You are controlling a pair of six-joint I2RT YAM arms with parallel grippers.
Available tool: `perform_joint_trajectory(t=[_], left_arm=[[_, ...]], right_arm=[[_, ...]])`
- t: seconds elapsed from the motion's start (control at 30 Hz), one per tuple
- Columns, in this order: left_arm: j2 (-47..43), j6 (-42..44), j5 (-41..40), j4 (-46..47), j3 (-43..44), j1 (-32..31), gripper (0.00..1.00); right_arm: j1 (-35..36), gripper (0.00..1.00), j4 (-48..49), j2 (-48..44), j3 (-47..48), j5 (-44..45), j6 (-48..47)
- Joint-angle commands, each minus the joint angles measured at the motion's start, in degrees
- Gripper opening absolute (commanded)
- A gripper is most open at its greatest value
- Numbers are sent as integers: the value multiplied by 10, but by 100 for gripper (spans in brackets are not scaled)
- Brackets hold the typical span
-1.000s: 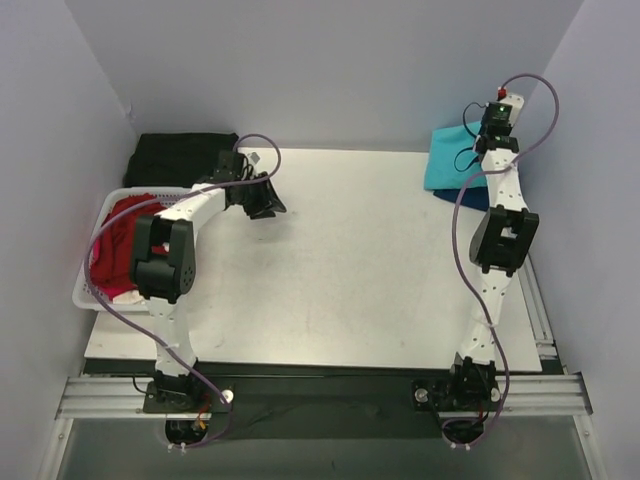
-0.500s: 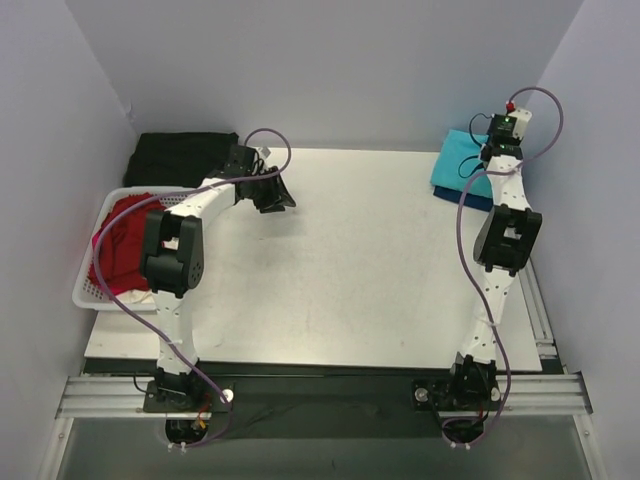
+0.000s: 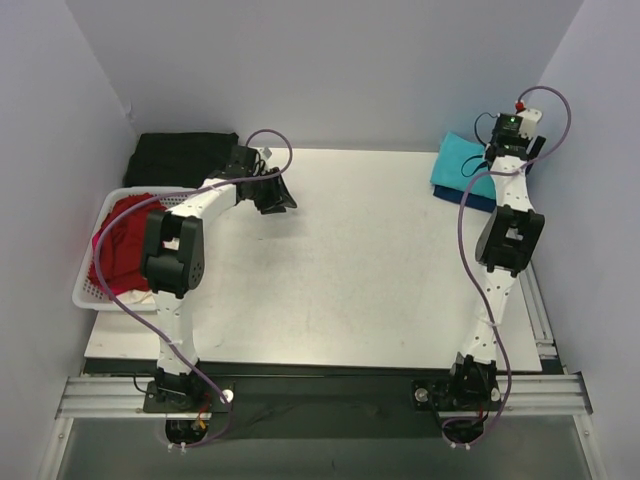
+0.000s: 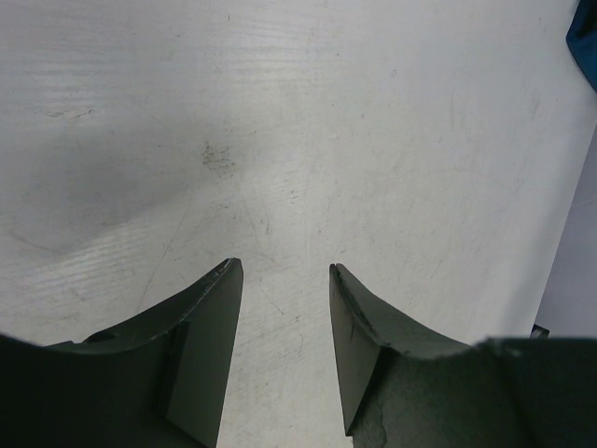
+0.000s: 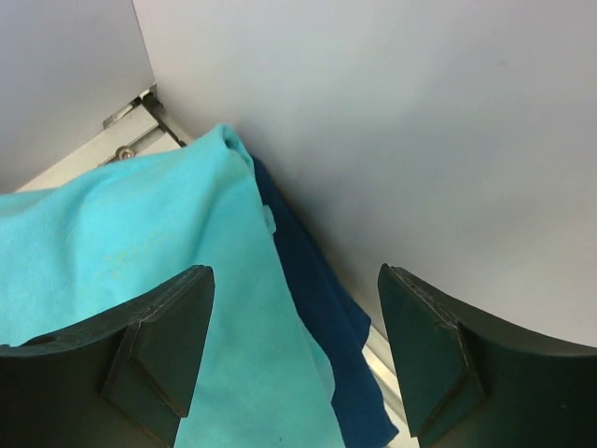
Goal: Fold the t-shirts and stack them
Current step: Put the neatly folded tshirt into the corner of the board with the right arm
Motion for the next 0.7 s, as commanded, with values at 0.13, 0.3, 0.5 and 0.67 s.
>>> perform_joint_trajectory(t=[0.13, 0.3, 0.5, 0.67], left_arm=[[-17, 7, -20, 0, 28, -4, 54], [-36, 32, -71, -11, 36, -9, 73], [-69, 73, -134, -29, 36, -14, 97], [-104, 108, -176, -37, 20, -14, 97]], right_arm=[[27, 72, 41, -40, 7, 11, -36], [73, 72, 31, -101, -43, -17, -61], [114, 73, -36, -199, -105, -145, 9], [144, 73, -82, -264, -169, -234, 50]])
